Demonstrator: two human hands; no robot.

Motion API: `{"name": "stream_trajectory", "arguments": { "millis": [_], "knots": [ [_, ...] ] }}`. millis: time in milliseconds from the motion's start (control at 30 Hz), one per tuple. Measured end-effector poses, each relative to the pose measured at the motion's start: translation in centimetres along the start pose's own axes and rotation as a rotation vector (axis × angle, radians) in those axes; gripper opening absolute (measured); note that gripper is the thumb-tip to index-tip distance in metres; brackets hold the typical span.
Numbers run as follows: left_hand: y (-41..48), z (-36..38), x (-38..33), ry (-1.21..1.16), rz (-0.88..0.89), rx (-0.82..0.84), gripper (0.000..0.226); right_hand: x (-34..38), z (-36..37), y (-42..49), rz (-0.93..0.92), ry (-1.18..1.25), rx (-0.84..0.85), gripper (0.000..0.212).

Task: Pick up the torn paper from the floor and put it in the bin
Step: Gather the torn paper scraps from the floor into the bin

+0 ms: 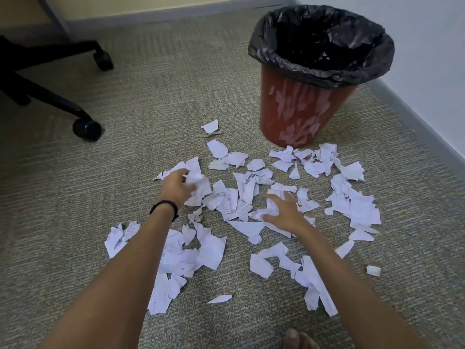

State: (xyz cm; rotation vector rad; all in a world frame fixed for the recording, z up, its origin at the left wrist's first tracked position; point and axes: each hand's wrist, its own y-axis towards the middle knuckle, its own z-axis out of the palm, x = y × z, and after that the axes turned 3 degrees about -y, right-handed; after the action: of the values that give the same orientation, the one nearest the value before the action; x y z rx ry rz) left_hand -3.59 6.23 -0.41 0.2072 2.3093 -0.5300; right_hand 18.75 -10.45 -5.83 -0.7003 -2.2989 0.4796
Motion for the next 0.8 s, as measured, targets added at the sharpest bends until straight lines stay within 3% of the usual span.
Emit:
{"name": "stream_trajectory", "arguments": {
  "millis": [200, 400, 600, 733, 800],
  "knots": [
    [-0.2, 1.3, -2.1, -0.024, 0.062, 0.072, 0.049, -1.5, 2.1, 0.0, -0.01, -0.114, -0.006, 0.067],
    [0.3, 1.9, -2.5, -0.051, 0.051, 0.068, 0.051, -0.1, 4.1, -1.2, -0.097, -0.281, -0.038, 0.05],
    [0.6, 2.8, -2.2, -0.086, 0.0, 0.15, 0.055, 0.8, 4.6, -2.4, -0.183, -0.446, -0.063, 0.066],
    [1.1, 3.8, -1.9, -0.086, -0.036, 0.223, 0.043, 1.2, 4.7, -2.8, -0.251, -0.568, -0.013, 0.059],
    [1.2, 4.1, -1.6, 0.058, -0.024, 0.221, 0.036, 1.6, 4.5, -3.0, -0.259, -0.58, 0.008, 0.059]
  ]
}}
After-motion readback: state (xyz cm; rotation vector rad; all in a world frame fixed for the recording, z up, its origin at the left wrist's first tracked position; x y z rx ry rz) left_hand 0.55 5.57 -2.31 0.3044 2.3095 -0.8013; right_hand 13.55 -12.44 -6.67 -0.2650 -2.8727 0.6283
